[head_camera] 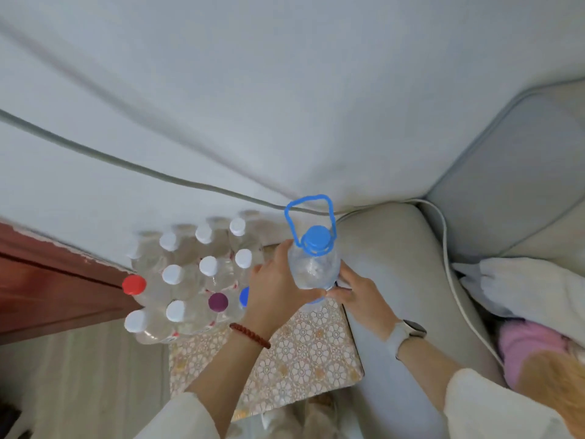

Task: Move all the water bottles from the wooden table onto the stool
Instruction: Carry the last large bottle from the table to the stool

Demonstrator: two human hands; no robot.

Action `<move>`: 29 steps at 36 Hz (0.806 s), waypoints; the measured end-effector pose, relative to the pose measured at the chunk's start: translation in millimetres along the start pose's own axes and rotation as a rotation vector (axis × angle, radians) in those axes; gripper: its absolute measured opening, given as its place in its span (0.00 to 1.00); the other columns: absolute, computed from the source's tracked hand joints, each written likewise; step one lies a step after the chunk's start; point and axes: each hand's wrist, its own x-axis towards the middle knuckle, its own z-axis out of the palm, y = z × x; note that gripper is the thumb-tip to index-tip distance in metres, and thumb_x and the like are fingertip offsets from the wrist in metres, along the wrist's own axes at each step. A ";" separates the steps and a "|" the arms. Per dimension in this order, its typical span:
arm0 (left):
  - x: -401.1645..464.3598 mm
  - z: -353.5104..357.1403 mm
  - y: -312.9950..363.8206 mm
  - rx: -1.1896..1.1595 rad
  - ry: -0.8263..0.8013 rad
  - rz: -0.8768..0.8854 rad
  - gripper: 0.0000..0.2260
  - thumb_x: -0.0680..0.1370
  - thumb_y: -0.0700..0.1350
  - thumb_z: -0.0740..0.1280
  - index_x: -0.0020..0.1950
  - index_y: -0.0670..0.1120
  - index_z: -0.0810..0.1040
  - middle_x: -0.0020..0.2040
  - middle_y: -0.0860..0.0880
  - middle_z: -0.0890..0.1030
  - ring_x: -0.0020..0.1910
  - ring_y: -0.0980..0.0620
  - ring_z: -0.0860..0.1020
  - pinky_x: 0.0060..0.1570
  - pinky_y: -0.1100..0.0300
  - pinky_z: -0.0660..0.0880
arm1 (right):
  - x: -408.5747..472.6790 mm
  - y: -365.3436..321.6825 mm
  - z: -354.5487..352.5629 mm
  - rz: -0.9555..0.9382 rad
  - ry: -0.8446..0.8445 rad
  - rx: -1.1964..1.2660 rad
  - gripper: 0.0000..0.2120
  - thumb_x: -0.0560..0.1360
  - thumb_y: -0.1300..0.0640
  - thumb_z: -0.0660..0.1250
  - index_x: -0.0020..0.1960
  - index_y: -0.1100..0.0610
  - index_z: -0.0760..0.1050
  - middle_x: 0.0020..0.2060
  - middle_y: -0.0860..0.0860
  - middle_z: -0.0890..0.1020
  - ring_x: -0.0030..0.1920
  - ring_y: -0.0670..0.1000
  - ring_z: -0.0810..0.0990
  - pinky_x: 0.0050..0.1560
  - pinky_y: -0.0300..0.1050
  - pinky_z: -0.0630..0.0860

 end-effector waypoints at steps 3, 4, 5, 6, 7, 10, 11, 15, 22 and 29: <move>15.9 9.8 -9.0 0.008 0.022 -0.006 0.40 0.59 0.53 0.78 0.66 0.46 0.64 0.51 0.49 0.80 0.46 0.45 0.79 0.45 0.57 0.71 | 17.8 7.6 3.8 -0.013 0.020 0.025 0.32 0.72 0.62 0.66 0.70 0.42 0.61 0.56 0.39 0.79 0.58 0.40 0.77 0.62 0.40 0.73; 19.2 12.5 -12.0 0.022 0.027 -0.006 0.40 0.59 0.53 0.78 0.66 0.46 0.64 0.51 0.48 0.80 0.46 0.45 0.79 0.44 0.57 0.71 | 23.0 10.5 5.5 -0.016 0.024 0.030 0.31 0.72 0.62 0.66 0.70 0.41 0.62 0.55 0.40 0.80 0.56 0.38 0.78 0.61 0.38 0.73; 21.8 15.1 -14.8 0.043 0.026 -0.004 0.40 0.59 0.52 0.78 0.66 0.45 0.64 0.50 0.48 0.80 0.46 0.45 0.79 0.44 0.57 0.71 | 27.4 13.7 7.5 -0.016 0.030 0.021 0.31 0.72 0.61 0.66 0.70 0.41 0.62 0.54 0.42 0.80 0.55 0.38 0.79 0.60 0.37 0.73; 23.5 18.3 -17.7 0.069 0.027 0.003 0.41 0.59 0.52 0.79 0.66 0.45 0.65 0.50 0.48 0.80 0.45 0.45 0.79 0.44 0.57 0.70 | 30.5 16.6 9.6 -0.017 0.037 0.001 0.30 0.73 0.61 0.66 0.70 0.41 0.62 0.54 0.44 0.81 0.54 0.41 0.80 0.59 0.37 0.74; 24.6 21.2 -20.8 0.097 0.034 0.016 0.41 0.58 0.52 0.79 0.66 0.44 0.65 0.49 0.49 0.81 0.44 0.45 0.79 0.45 0.57 0.69 | 33.2 18.9 11.5 -0.019 0.044 -0.016 0.29 0.73 0.60 0.66 0.70 0.43 0.62 0.54 0.45 0.81 0.53 0.43 0.81 0.60 0.39 0.74; 30.4 23.5 -26.4 0.210 0.052 0.020 0.42 0.58 0.57 0.78 0.66 0.46 0.65 0.47 0.52 0.81 0.44 0.49 0.79 0.47 0.61 0.60 | 40.2 22.6 14.2 -0.038 0.060 -0.030 0.28 0.74 0.59 0.66 0.71 0.45 0.61 0.58 0.48 0.80 0.56 0.47 0.80 0.62 0.42 0.73; 32.8 21.8 -27.0 0.269 0.059 0.021 0.42 0.57 0.59 0.77 0.65 0.46 0.66 0.46 0.52 0.81 0.44 0.50 0.79 0.46 0.61 0.56 | 42.5 21.8 14.7 -0.046 0.062 -0.038 0.29 0.75 0.58 0.65 0.72 0.45 0.60 0.59 0.50 0.79 0.58 0.49 0.79 0.63 0.45 0.73; 36.3 10.0 -28.5 0.453 0.033 0.000 0.42 0.58 0.65 0.73 0.65 0.46 0.67 0.52 0.51 0.81 0.58 0.48 0.73 0.48 0.57 0.54 | 46.0 14.3 18.2 -0.071 0.036 -0.113 0.28 0.76 0.57 0.64 0.73 0.47 0.57 0.59 0.53 0.79 0.59 0.54 0.78 0.60 0.52 0.74; 20.3 -24.7 -34.1 0.186 0.116 -0.101 0.27 0.68 0.51 0.74 0.64 0.48 0.72 0.62 0.49 0.76 0.64 0.45 0.66 0.58 0.54 0.57 | 38.5 0.8 12.7 -0.119 0.023 -0.119 0.25 0.75 0.56 0.64 0.71 0.50 0.62 0.62 0.47 0.75 0.59 0.42 0.74 0.62 0.43 0.72; 28.5 -45.5 1.5 0.199 0.240 0.192 0.23 0.70 0.53 0.69 0.61 0.45 0.75 0.59 0.45 0.77 0.59 0.45 0.73 0.56 0.50 0.68 | 44.3 -14.7 4.8 -0.138 -0.010 -0.102 0.31 0.73 0.52 0.68 0.71 0.49 0.58 0.65 0.46 0.68 0.61 0.43 0.71 0.62 0.41 0.71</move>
